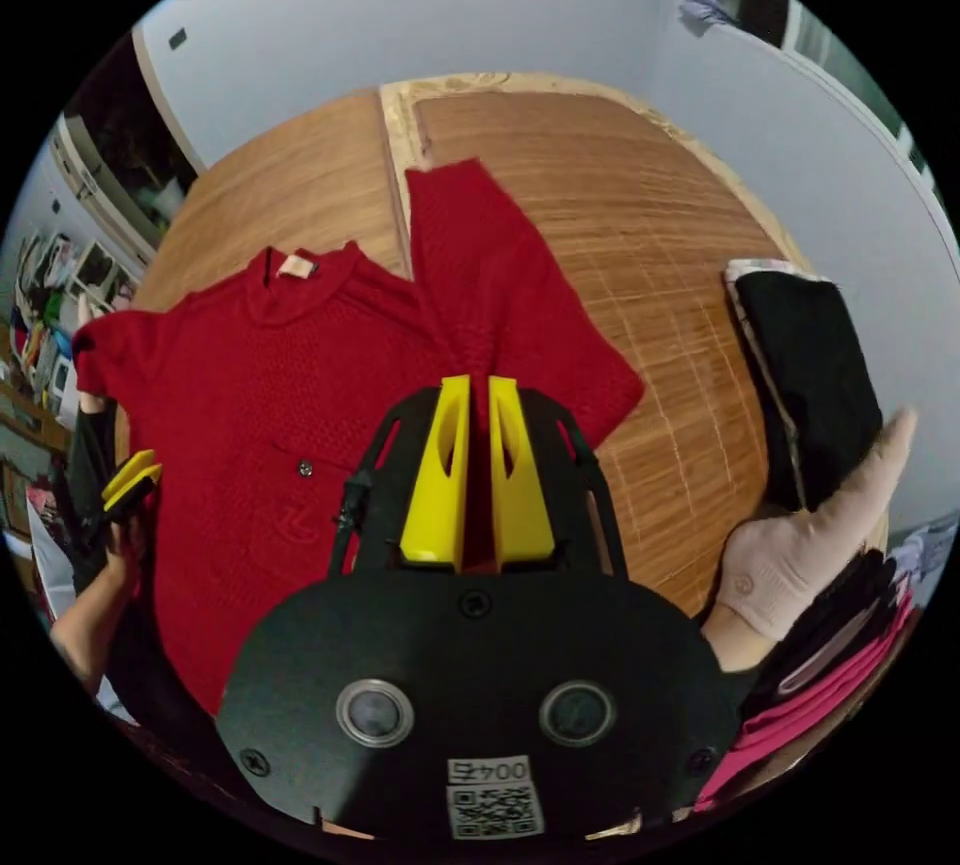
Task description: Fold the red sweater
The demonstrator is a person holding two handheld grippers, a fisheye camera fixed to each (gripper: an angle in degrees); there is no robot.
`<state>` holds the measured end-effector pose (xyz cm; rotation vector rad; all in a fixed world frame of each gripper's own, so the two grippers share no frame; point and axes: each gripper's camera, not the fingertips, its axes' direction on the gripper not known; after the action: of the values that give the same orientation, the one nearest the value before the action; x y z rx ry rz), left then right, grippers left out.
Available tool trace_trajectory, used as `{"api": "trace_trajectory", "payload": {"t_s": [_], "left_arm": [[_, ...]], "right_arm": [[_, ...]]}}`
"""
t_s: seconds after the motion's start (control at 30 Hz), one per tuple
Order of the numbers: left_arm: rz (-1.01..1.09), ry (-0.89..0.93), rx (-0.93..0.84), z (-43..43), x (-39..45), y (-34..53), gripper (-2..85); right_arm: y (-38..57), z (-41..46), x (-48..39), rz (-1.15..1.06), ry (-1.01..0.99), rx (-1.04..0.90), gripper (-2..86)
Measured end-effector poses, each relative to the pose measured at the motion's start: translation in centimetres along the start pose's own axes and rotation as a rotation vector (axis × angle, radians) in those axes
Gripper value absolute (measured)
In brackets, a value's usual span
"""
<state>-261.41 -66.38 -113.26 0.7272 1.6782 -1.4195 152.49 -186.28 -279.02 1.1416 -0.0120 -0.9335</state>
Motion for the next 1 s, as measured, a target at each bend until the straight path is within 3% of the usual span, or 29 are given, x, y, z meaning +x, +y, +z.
{"api": "trace_trajectory", "payload": {"t_s": [0.1,0.23,0.3,0.43,0.6,0.8,1.0], "left_arm": [[0.007,0.0,-0.001,0.3,0.1,-0.7,10.0],[0.017,-0.012,-0.003,0.7,0.4,-1.4,10.2],[0.017,-0.012,-0.003,1.0,0.4,-1.9,10.2],[0.021,-0.02,-0.003,1.3,0.6,-2.5,10.2],[0.019,-0.017,0.001,1.6,0.6,-3.4,10.3],[0.021,-0.028,0.004,1.9,0.9,-4.2,10.1],[0.016,-0.035,0.004,2.0,1.1,-4.9,9.8]], "right_arm": [[3.4,-4.3,3.0,0.076,0.022,0.08,4.6],[6.9,-3.9,7.6,0.193,0.034,-0.028,6.1],[7.3,-5.5,8.4,0.239,0.019,0.058,8.6],[4.0,-7.2,4.6,0.123,0.046,0.195,10.7],[-3.9,-3.5,-0.5,-0.02,0.009,0.103,12.4],[-6.6,3.3,-0.2,0.027,-0.029,-0.154,10.1],[-6.9,-1.4,0.6,-0.007,-0.025,-0.081,4.1]]}}
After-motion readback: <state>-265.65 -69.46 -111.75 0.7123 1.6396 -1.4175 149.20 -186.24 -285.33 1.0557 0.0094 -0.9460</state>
